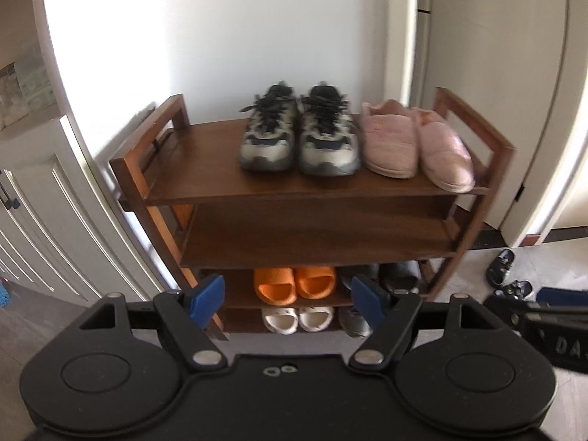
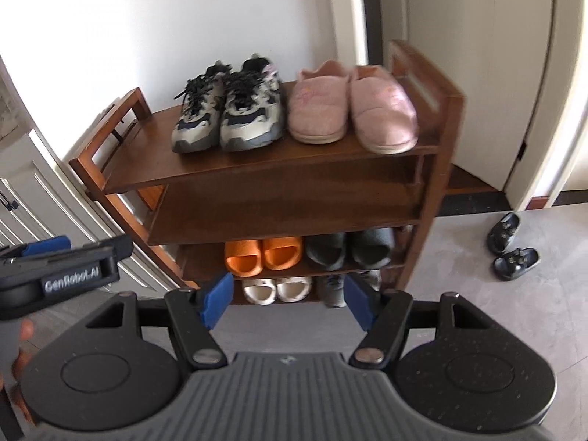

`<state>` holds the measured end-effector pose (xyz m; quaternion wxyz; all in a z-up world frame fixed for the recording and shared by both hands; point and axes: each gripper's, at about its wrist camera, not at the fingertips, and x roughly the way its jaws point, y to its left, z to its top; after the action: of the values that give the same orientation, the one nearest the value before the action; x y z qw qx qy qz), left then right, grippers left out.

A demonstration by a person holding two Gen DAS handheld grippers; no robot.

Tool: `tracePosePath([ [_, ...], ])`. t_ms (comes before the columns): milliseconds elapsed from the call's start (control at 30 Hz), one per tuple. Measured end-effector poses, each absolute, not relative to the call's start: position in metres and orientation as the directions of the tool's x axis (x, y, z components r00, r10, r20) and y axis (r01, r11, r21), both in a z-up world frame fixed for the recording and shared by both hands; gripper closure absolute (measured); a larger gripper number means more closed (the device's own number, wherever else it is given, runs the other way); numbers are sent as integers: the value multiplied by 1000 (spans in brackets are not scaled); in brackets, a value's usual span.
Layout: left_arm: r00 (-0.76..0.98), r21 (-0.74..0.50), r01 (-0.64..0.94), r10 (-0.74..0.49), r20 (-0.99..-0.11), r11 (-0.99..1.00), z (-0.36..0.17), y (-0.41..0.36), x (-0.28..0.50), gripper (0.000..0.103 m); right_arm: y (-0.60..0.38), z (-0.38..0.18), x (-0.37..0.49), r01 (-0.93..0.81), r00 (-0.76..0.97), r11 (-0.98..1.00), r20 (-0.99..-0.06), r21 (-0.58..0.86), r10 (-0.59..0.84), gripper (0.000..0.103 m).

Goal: Organize scattered shoes

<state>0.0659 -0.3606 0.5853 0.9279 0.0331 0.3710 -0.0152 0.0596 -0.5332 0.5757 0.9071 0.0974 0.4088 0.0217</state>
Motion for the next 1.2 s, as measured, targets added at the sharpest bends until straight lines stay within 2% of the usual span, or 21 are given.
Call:
tracePosePath([
  [367,703,111,85,19,-711,990,591,-390,38,27,-558,582,23,57,674,978,-730,201,111,33],
  [700,690,40,89,-32,-724,995,584,-378,35,27,-544,582,20,42,666,983,-738,181,108,33],
  [1200,691,16,67,-35,-722,998,579,-367,40,27,-530,575,19,53,647,983,-756,174,99,33],
])
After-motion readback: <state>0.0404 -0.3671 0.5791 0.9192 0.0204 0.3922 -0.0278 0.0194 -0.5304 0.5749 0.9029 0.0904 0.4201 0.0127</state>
